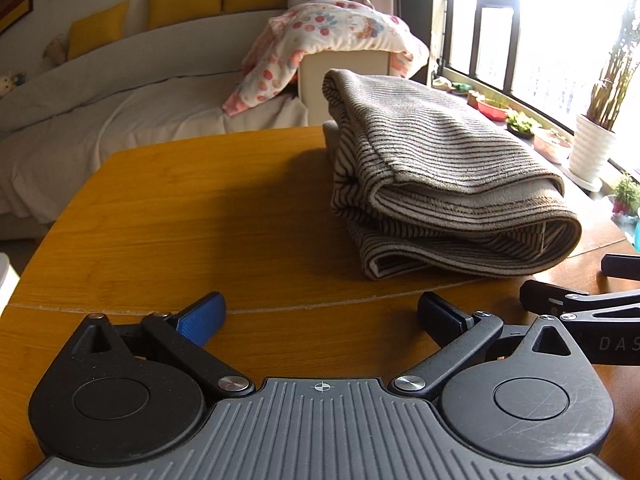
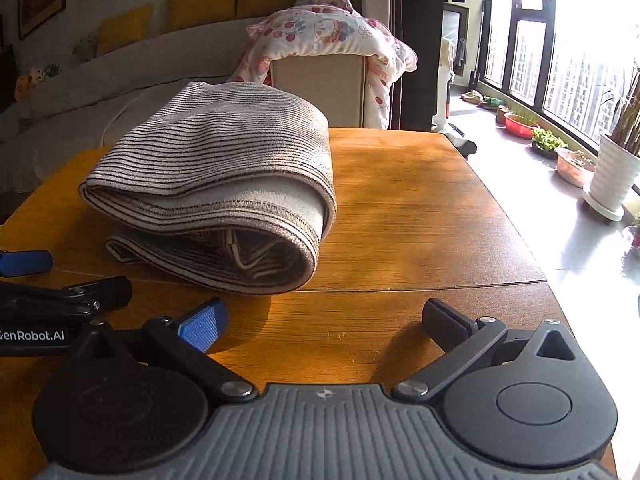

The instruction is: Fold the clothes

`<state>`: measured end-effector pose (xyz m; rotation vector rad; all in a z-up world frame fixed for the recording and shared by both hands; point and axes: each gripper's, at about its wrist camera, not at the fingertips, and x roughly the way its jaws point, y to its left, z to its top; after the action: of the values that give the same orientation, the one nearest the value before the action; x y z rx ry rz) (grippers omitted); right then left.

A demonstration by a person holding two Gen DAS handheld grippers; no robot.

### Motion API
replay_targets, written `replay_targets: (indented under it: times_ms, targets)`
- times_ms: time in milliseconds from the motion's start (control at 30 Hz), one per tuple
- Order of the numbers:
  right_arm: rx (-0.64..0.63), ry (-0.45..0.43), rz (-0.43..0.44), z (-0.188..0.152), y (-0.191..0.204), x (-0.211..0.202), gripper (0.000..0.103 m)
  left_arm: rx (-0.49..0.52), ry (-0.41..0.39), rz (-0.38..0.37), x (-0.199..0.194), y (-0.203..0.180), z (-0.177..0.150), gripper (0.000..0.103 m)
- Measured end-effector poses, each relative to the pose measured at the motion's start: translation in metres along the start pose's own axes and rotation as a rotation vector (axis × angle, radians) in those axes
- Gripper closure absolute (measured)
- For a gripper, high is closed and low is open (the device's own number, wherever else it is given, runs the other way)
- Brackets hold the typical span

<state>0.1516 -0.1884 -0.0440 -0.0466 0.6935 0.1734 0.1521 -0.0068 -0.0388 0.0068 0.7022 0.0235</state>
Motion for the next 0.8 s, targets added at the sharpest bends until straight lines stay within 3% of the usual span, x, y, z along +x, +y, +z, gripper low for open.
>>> replay_targets:
  times_ms: [800]
  targets:
    - [0.001, 0.0, 0.0, -0.0001, -0.0007, 0.0, 0.0, -0.007, 0.001, 0.003, -0.0011, 0.0019, 0.0014, 0.0]
